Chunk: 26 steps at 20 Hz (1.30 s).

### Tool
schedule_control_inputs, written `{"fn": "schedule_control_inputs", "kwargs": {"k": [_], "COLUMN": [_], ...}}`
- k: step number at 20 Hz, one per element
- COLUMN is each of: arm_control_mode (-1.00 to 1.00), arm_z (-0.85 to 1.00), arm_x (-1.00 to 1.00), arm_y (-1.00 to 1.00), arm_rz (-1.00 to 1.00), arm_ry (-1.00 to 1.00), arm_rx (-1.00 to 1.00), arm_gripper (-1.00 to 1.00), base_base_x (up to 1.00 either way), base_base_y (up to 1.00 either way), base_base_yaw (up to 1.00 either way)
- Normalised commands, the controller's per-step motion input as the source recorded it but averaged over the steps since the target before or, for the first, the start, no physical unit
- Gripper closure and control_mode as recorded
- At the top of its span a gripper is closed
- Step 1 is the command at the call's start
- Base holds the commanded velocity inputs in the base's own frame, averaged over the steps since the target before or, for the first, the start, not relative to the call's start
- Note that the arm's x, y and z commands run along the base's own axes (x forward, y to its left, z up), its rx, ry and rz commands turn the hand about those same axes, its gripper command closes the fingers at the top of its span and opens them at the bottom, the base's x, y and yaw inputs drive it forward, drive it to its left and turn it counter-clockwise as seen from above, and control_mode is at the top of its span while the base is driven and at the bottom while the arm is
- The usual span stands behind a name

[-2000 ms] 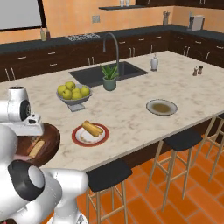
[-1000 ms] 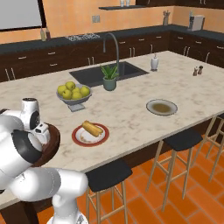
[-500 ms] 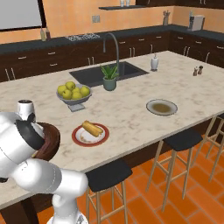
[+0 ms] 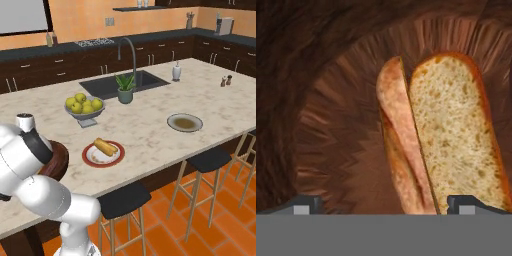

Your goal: Place one bun and one sausage from the bowl on each plate.

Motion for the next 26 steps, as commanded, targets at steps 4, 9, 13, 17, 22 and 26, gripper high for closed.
{"fn": "schedule_control_inputs", "kwargs": {"k": [4, 9, 13, 17, 22, 26], "arm_control_mode": [-1.00, -1.00, -1.00, -1.00, -1.00, 1.00], "arm_z": [0.00, -0.07, 0.36, 0.93, 0.76, 0.26], "arm_x": [0.00, 0.00, -0.37, -0.76, -0.95, -0.35], "arm_y": [0.00, 0.00, 0.00, -0.09, -0.66, -0.50], "arm_rz": [0.00, 0.00, 0.00, -0.04, -0.05, -0.02], "arm_ry": [0.01, 0.00, -0.01, -0.12, -0.15, -0.04], "arm_rx": [0.00, 0.00, -0.01, 0.00, 0.00, 0.00], "arm_gripper": [1.00, 1.00, 1.00, 1.00, 1.00, 1.00], "base_base_x": [0.00, 0.00, 0.00, 0.00, 0.00, -0.31], "base_base_y": [0.00, 0.00, 0.00, 0.00, 0.00, -0.50], "base_base_yaw": [0.00, 0.00, 0.00, 0.00, 0.00, -0.01]}}
